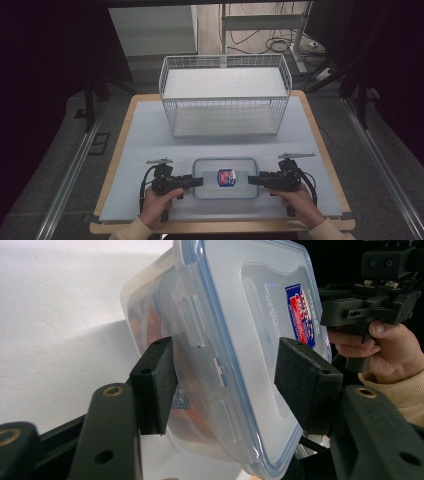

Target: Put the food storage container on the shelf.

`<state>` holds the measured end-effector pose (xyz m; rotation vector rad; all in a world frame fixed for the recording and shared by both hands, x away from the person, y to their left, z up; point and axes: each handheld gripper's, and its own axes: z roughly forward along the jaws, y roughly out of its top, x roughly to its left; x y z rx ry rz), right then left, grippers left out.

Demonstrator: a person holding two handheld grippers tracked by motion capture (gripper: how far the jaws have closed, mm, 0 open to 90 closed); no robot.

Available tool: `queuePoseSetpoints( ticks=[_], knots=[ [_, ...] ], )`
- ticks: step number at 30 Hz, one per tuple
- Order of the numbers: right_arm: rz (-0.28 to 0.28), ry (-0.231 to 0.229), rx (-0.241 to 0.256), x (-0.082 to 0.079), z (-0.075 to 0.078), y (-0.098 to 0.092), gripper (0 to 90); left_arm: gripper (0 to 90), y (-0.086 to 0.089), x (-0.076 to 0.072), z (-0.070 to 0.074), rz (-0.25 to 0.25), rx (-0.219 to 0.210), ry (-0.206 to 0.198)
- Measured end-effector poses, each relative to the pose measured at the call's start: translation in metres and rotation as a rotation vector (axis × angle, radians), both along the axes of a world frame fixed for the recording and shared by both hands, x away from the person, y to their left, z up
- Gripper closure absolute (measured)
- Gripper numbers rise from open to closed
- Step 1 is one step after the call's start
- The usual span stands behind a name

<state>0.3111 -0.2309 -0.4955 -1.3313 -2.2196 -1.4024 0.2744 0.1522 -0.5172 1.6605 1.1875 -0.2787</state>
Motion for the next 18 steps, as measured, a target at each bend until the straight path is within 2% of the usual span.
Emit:
queuePoseSetpoints(
  ticks=[4, 9, 13, 18],
  knots=[
    [-0.01, -0.016, 0.004, -0.006, 0.002, -0.001, 42.0, 44.2, -0.001, -0.006, 0.002, 0.005, 0.013, -0.027],
    [-0.001, -0.087, -0.024, -0.016, 0.005, 0.001, 42.3, 46.3, -0.002, -0.015, 0.005, 0.011, 0.024, -0.06],
    [-0.017, -0.093, -0.009, -0.02, 0.005, 0.0, 43.4, 46.7, -0.003, -0.018, 0.006, 0.018, 0.031, -0.073],
    [-0.012, -0.091, -0.006, -0.02, 0.006, -0.001, 44.9, 47.7, -0.001, -0.019, 0.007, 0.013, 0.031, -0.078]
  ],
)
